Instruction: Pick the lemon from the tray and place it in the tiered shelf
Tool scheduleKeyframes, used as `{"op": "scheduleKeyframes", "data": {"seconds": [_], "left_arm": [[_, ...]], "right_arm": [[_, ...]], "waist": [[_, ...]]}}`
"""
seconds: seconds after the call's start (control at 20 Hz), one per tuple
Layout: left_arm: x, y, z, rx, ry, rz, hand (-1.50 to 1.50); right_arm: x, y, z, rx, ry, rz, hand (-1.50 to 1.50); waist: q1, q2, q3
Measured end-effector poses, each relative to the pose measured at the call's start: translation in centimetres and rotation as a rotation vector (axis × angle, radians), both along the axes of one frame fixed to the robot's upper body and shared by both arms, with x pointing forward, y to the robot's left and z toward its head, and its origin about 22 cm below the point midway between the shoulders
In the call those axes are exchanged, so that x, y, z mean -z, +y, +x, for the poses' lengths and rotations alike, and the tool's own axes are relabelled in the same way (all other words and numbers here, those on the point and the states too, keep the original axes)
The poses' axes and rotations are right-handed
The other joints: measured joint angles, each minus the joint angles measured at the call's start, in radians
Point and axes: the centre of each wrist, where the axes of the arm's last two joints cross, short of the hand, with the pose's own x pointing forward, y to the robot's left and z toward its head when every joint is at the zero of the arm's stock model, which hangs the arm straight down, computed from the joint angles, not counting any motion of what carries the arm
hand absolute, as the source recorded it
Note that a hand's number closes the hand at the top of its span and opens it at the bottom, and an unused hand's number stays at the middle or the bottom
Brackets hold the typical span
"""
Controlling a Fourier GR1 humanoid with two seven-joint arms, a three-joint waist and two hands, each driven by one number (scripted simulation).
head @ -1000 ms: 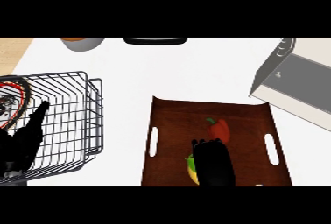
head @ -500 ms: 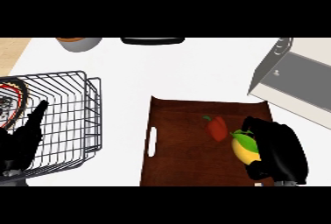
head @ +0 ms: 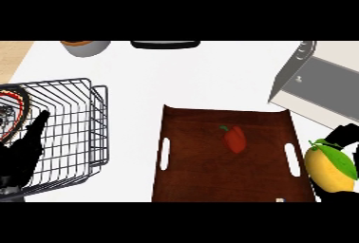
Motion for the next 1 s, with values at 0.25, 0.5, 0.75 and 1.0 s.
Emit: {"op": "scheduleKeyframes", "data": {"seconds": [0.25, 0.5, 0.75, 1.0], "left_arm": [[0.2, -0.4, 0.1, -0.003, 0.002, -0.005, 0.00], [0.2, -0.1, -0.3, -0.008, 0.005, -0.006, 0.00], [0.3, 0.0, -0.4, -0.015, 0.006, 0.005, 0.00], [0.3, 0.1, -0.7, -0.013, -0.004, -0.002, 0.00]], "right_arm": [[-2.0, -1.5, 0.1, 0.088, -0.047, 0.090, 1.50], [-5.0, -2.2, 0.5, 0.132, -0.114, 0.118, 1.50], [-8.9, -3.1, 0.8, 0.132, -0.247, 0.154, 1.50], [-13.1, -4.7, -0.3, 0.142, -0.362, 0.095, 1.50]], "waist": [[-0.005, -0.002, 0.000], [-0.008, -0.006, 0.000], [-0.010, -0.009, 0.000], [-0.006, -0.008, 0.001]]}}
